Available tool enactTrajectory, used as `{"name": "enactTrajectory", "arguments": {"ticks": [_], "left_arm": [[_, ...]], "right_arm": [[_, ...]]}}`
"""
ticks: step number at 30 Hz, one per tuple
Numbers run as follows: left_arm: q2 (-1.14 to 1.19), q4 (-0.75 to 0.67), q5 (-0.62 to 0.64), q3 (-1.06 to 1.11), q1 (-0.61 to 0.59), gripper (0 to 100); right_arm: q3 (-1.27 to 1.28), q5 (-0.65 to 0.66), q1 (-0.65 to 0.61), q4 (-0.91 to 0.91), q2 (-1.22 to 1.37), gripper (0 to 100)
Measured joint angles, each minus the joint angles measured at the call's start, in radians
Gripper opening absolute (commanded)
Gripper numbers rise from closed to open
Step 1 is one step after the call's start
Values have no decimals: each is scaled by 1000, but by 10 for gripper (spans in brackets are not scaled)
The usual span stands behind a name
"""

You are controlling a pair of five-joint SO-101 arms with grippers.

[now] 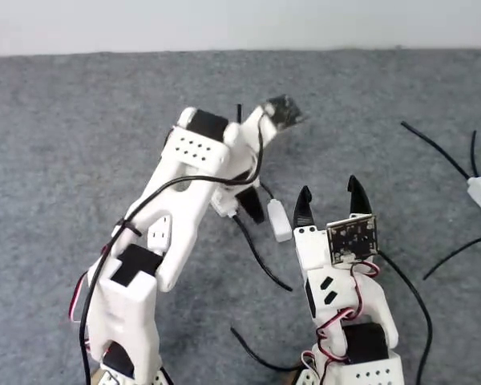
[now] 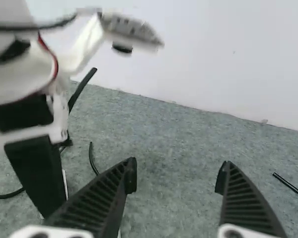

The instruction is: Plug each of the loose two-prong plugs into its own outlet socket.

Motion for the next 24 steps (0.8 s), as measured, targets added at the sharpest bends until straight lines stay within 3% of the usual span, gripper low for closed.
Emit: {"name": "enactTrajectory", "arguments": {"ticks": [12,18,24], "left_arm": [[-6,181,0,-195,15,457],[-196,184,0,-195,0,456],[-476,184,-2,43,-78,443]], "right_arm": [[0,0,0,0,0,263],[0,0,0,0,0,263],[0,0,0,0,0,263]]}}
